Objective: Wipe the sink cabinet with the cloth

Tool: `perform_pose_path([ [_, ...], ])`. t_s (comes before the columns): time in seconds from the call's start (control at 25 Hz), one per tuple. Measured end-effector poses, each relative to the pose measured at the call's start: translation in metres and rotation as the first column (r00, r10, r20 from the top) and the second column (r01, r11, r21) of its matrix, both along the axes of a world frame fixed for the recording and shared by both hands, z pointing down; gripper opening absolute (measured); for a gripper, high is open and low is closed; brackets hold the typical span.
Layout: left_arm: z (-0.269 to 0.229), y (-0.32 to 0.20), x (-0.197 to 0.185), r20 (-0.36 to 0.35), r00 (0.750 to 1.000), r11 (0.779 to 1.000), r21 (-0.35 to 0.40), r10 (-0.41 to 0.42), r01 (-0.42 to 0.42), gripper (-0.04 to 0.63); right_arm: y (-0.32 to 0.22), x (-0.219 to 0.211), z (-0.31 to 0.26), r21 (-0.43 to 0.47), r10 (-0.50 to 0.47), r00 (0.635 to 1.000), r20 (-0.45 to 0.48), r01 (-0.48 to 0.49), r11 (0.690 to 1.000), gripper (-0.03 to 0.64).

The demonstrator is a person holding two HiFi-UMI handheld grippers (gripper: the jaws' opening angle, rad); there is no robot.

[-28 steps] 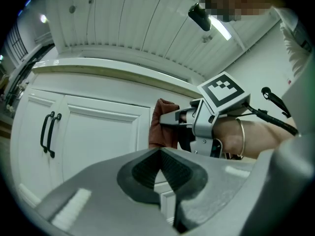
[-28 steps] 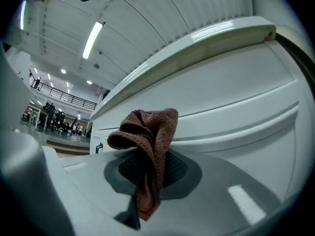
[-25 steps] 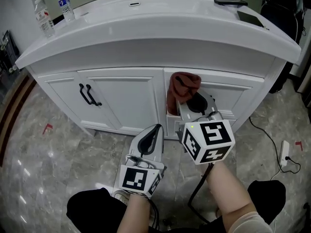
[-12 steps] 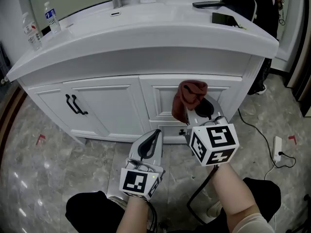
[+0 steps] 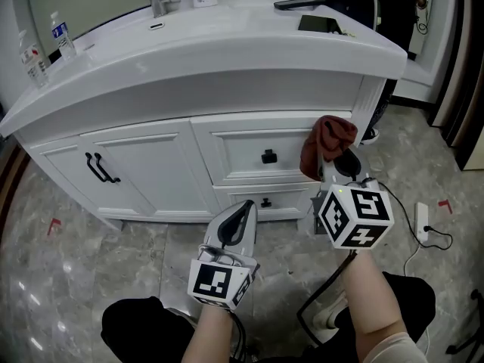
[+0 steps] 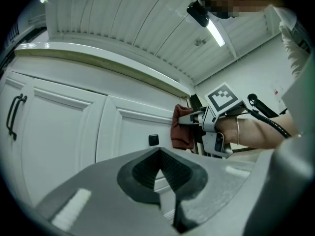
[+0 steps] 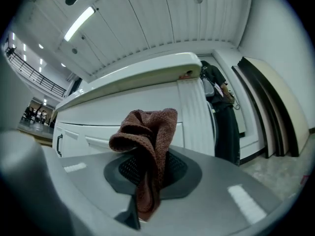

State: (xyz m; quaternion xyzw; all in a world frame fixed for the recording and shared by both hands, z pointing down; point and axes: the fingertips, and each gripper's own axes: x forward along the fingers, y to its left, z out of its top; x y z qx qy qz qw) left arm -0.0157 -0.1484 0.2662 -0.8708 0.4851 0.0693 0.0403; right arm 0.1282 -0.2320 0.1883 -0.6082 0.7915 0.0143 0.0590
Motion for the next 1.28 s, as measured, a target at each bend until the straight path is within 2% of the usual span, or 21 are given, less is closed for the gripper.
perform_pose_path([
  [0.24,0.009,0.003,0.000,-0.013,1.000,1.000,-0.021,0.000,0.000,0.001,0.004,0.035,0.009,-0.045,0.084,0.996,0.032,-0.082,0.996,0.081],
  [0.36,0.006,0.006,-0.004,-0.001,1.000,1.000,-0.017,-0.009,0.009,0.001,0.011,0.028,0.011,-0.047,0.068,0.997,0.043,-0.065,0.997,0.081],
  [0.52,0.011,0.006,-0.021,0.015,0.999,0.999,-0.025,-0.040,0.040,0.000,0.020,-0.034,0.010,-0.029,-0.095,0.993,0.064,0.097,0.995,0.080],
  [0.64,0.018,0.003,-0.041,-0.006,0.997,0.996,-0.048,-0.073,0.072,0.001,0.023,-0.103,0.020,-0.044,-0.233,0.972,0.039,0.234,0.971,0.080],
  [0.76,0.019,0.000,-0.068,-0.034,0.991,0.990,-0.068,-0.127,0.125,0.000,0.023,-0.162,0.034,-0.066,-0.321,0.947,0.012,0.321,0.945,0.080],
  [0.88,0.023,-0.004,-0.093,-0.051,0.984,0.983,-0.077,-0.174,0.169,0.001,0.016,-0.201,0.049,-0.089,-0.357,0.934,0.012,0.357,0.930,0.081],
  [1.0,0.026,-0.008,-0.111,-0.064,0.978,0.978,-0.080,-0.198,0.193,0.000,0.007,-0.220,0.060,-0.109,-0.365,0.931,0.009,0.364,0.925,0.081],
  [1.28,0.036,-0.019,-0.115,-0.113,0.974,0.976,-0.119,-0.197,0.184,0.000,-0.005,-0.214,0.066,-0.103,-0.333,0.943,-0.012,0.330,0.938,0.084],
])
